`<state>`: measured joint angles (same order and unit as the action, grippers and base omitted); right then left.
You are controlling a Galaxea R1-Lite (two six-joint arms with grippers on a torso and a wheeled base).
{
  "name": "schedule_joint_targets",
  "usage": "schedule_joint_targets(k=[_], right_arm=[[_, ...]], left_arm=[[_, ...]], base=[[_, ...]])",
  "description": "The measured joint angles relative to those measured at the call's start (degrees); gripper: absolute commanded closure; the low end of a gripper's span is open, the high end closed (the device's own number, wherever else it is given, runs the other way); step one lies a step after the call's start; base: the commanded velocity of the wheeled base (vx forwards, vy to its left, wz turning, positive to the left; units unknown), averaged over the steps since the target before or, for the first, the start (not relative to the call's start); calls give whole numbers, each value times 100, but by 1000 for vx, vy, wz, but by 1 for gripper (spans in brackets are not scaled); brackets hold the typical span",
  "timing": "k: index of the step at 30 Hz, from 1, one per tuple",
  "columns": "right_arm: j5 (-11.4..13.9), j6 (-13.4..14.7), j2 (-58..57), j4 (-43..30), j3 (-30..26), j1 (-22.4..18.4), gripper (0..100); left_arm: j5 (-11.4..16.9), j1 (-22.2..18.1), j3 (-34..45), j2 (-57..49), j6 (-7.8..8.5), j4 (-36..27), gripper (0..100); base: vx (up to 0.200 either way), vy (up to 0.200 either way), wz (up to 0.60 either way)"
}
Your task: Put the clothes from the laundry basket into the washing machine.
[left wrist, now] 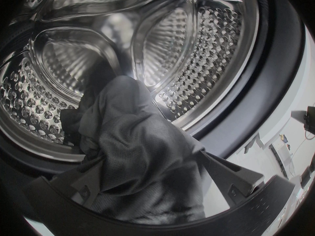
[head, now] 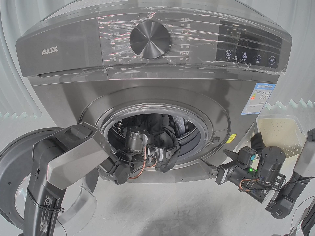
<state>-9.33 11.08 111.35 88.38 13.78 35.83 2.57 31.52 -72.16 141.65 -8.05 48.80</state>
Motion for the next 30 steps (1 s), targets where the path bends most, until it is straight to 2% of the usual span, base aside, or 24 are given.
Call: schedule_joint_targets(k=[2, 3, 13, 18, 27, 30], right_arm=[[2, -2, 0, 0, 0, 0, 0], [0, 0, 0, 0, 0, 0, 0], [0, -2, 0, 0, 11, 6, 0], [0, 0, 0, 0, 13, 6, 0], [0, 0, 4, 0, 15, 9, 0], [0, -2, 6, 0, 13, 5, 0]], left_arm=[[21, 39, 80, -11, 24, -13, 0], [24, 44, 102, -9, 26, -17, 100], [16, 37, 57, 71, 57, -2, 100], [-48, 9, -293, 112, 20, 82, 100], [-602, -239, -1613, 418, -18, 416, 100], [-673, -333, -1805, 528, -24, 449, 100]], base=[[0, 0, 0], [0, 0, 0], [0, 0, 0], [0, 0, 0], [0, 0, 0], [0, 0, 0]])
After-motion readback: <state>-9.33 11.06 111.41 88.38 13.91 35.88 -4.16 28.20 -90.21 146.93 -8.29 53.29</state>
